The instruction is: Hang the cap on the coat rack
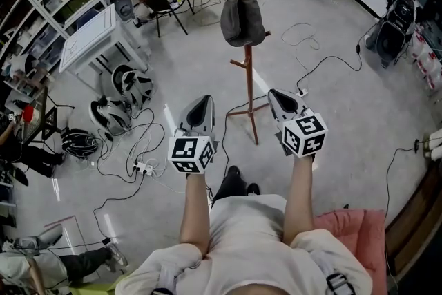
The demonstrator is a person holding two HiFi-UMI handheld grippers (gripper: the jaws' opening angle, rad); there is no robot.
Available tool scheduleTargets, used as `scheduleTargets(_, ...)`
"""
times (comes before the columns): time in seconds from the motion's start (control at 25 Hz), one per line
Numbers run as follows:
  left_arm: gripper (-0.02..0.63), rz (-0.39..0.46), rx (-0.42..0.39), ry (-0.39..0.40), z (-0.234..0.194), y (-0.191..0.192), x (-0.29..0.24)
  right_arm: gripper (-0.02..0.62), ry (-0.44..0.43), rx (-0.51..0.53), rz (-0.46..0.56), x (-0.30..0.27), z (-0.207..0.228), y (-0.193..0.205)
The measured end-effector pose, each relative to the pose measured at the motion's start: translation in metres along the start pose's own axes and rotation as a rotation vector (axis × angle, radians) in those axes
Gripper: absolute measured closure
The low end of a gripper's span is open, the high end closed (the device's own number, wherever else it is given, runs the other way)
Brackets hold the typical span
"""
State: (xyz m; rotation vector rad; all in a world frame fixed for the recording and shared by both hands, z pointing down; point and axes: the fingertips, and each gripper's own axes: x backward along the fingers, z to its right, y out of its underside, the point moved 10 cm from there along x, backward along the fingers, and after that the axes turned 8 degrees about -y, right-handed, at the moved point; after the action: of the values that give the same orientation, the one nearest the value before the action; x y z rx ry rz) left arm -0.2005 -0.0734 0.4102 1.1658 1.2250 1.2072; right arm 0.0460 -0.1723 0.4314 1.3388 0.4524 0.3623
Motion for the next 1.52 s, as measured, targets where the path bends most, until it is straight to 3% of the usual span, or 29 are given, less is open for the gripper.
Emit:
scheduleTargets(0.4,0.598,-0.017,-0.005,0.022,0.004,0.006,-0.013,0.591,0.047,-0.018,0.023,0.000,0.010,0.004)
scheduleTargets(0.56,0.600,-0.026,-0.006,0.035,0.006,0.009,-0.016,0.591,0.064,0.019,0.045,-0.002,0.005,0.000)
scheduleTargets(1.52,0.598,-0.021,-0.004,0.024,-0.002,0.000,-0.009,0.591,0.059,0.046,0.068,-0.003,-0.001,-0.011)
